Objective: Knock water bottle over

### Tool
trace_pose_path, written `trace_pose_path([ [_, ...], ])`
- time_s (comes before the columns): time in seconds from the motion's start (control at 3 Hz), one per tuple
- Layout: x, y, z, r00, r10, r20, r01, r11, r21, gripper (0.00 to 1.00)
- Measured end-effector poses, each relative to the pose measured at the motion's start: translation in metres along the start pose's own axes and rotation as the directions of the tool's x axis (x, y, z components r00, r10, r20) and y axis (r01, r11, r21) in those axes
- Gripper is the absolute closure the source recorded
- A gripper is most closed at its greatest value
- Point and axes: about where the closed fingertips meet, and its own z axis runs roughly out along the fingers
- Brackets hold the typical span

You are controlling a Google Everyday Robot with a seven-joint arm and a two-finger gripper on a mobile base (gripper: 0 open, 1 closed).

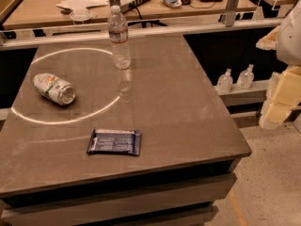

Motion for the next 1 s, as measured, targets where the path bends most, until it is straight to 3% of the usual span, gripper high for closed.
trace_pose_path([
  [0.33,0.0,0.0,0.0,1.0,0.0,0.0,0.0,1.0,0.0,0.0],
  [0.67,-0.009,-0.008,0.0,0.996,0.018,0.088,-0.018,0.9998,-0.001,0.0],
  [1.0,-0.024,-0.046,0.004,0.945,0.09,0.313,-0.099,0.995,0.012,0.0],
])
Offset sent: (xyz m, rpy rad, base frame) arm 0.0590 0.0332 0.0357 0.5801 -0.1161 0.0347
